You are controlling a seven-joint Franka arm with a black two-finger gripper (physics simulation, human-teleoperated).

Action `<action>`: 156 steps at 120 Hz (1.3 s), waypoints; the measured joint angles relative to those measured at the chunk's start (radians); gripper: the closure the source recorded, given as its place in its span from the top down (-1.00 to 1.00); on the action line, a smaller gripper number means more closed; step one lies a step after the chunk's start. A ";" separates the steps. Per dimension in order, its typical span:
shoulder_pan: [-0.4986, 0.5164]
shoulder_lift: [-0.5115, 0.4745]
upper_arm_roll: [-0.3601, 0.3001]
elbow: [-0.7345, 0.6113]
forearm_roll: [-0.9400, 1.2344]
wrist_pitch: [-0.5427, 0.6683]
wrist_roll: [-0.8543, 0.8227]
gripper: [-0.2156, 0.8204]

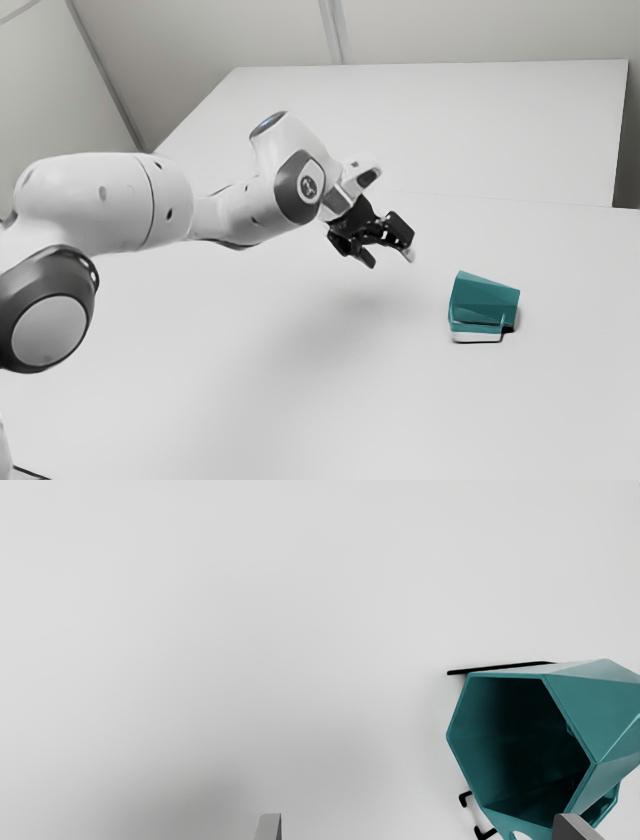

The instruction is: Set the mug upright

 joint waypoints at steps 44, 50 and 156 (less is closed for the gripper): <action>-0.105 0.109 -0.002 0.102 -0.070 0.063 -0.005 0.54; -0.115 0.128 -0.002 0.117 -0.077 0.066 -0.006 0.53; -0.198 0.181 -0.055 0.189 -0.138 0.162 -0.011 -0.47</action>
